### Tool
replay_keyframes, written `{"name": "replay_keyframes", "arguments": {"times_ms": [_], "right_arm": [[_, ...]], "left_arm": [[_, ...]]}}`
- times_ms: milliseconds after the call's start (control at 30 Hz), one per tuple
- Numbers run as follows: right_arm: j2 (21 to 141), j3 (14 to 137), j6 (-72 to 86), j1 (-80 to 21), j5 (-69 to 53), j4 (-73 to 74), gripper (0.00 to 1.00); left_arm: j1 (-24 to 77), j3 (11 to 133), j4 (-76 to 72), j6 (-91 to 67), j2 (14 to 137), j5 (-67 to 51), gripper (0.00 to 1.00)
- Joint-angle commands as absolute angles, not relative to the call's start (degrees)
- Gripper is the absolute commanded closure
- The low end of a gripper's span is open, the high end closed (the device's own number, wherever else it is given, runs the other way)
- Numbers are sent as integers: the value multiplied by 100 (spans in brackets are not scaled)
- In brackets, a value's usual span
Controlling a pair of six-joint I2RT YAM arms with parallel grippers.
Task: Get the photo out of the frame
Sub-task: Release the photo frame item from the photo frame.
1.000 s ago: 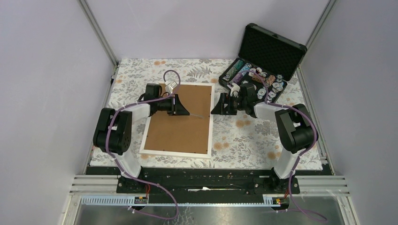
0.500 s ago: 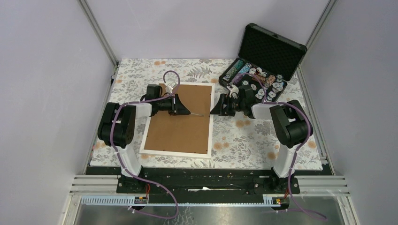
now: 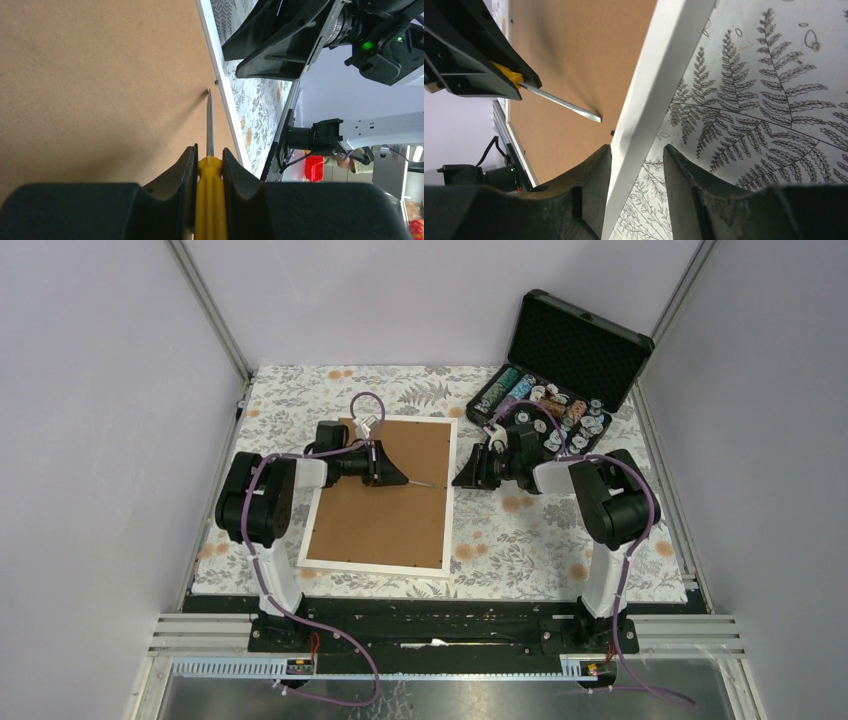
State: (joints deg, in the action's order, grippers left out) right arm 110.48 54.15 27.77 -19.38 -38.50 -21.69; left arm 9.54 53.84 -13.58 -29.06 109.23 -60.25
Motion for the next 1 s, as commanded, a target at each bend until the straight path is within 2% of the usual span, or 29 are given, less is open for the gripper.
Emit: {"name": "replay_keyframes", "arguments": {"times_ms": [0, 467, 967], "right_arm": [[11206, 5572, 2786, -1918, -3697, -2200, 52], [11406, 5625, 2865, -1922, -3830, -2256, 61], [11503, 5626, 2892, -1942, -3884, -2293, 66]], "left_arm": [[1033, 5607, -1877, -3134, 11088, -6180, 100], [1140, 5790, -1715, -3218, 11383, -6276, 100], [1252, 5847, -1664, -3278, 11544, -6398, 100]]}}
